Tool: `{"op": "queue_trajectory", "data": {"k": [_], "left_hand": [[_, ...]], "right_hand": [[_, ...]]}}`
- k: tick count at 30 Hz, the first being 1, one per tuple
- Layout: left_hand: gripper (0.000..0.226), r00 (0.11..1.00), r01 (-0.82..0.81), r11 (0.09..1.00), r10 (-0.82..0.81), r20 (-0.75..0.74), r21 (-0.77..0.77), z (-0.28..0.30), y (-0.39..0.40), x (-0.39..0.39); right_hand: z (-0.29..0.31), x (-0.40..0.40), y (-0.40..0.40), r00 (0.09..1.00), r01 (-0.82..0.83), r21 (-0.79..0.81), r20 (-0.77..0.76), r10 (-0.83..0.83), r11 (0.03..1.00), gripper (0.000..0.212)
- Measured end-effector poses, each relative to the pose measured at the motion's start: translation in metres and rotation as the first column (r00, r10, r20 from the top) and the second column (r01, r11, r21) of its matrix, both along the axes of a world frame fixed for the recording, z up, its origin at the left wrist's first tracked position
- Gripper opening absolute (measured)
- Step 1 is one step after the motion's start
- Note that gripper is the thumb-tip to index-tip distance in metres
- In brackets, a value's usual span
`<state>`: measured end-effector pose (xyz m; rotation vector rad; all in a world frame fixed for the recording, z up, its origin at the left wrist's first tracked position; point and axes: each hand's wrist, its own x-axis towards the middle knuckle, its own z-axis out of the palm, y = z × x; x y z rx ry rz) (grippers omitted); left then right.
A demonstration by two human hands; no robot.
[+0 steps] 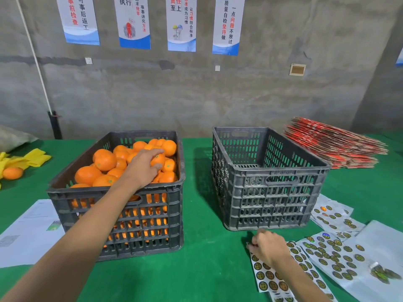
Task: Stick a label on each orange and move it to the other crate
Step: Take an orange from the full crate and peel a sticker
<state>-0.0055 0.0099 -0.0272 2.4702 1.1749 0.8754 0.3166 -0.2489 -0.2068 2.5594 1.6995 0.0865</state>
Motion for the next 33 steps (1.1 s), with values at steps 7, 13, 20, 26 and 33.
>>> {"op": "queue_trajectory", "data": {"k": [7,13,20,26,33], "left_hand": [[0.053,1.0,0.007,0.999,-0.008,0.031,0.044,0.0,-0.003,-0.001],[0.053,1.0,-0.001,0.999,0.0,0.025,0.048,0.0,-0.004,-0.002],[0.052,0.999,-0.016,0.999,0.014,0.038,0.043,0.0,-0.007,-0.001],[0.053,0.999,-0.039,0.999,0.038,0.019,0.03,0.003,-0.011,-0.001],[0.053,0.999,-0.032,0.999,0.031,0.021,0.041,0.002,-0.01,-0.001]], "right_hand": [[0.001,0.001,0.004,1.0,-0.023,0.03,0.007,0.023,0.999,0.035],[-0.003,0.001,0.001,0.994,-0.038,0.065,-0.102,0.044,0.997,0.034],[0.009,0.003,0.009,0.979,-0.05,-0.079,-0.199,0.034,0.996,0.041],[0.011,0.001,0.012,0.991,-0.105,-0.085,-0.087,0.097,0.991,0.027],[0.007,-0.007,0.009,0.973,-0.11,0.176,-0.182,0.142,0.978,0.015]]}}
